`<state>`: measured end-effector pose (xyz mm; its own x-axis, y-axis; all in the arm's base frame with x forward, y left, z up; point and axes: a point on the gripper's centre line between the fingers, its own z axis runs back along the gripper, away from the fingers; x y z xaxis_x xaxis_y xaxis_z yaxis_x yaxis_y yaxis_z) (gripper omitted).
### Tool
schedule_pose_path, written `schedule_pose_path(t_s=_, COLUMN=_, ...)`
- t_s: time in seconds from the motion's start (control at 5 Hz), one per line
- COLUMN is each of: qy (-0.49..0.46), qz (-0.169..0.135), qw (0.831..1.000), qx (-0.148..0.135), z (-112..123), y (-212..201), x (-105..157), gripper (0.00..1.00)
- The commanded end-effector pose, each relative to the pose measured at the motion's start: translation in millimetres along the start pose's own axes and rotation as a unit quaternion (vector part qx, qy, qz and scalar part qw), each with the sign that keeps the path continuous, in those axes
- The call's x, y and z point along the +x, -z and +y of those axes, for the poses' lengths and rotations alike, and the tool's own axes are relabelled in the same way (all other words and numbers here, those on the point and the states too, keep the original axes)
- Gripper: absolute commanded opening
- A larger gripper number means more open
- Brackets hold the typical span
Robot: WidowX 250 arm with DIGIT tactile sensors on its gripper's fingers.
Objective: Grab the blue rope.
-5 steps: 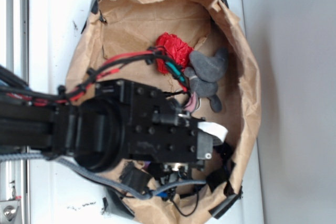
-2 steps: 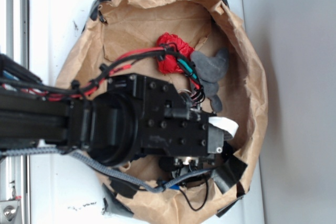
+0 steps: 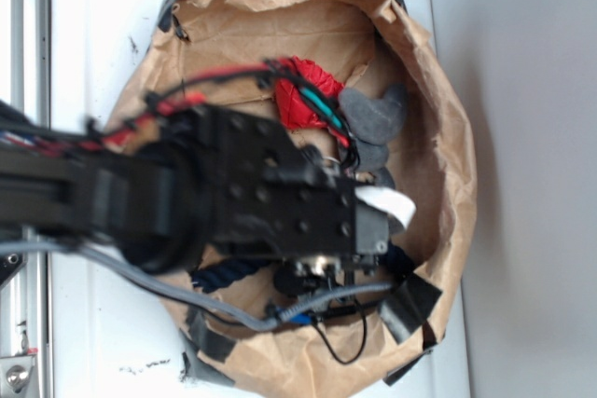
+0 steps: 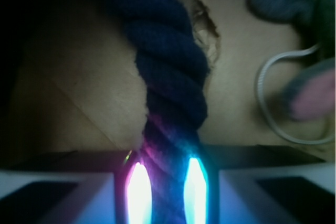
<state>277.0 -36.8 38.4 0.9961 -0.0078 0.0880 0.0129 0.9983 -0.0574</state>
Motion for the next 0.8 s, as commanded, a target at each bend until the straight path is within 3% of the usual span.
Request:
schedule_pose_path(t_s=0.0, qy=-0.014, qz=-0.057, qw=0.997, qx=-0.044, z=13.8, y=-85.3, x=-6.6, gripper=0.0)
schedule_pose_path(t_s=0.4, qy=-0.011, qz=-0.096, qw=0.992, qx=-0.086, z=25.5, y=-154.7, x=-21.2, gripper=0.0)
schedule_pose_path(t_s=0.6, qy=-0.022, qz=-0.099, qw=0.992, qx=-0.075, z=33.0, y=-175.5, x=-26.3, gripper=0.0)
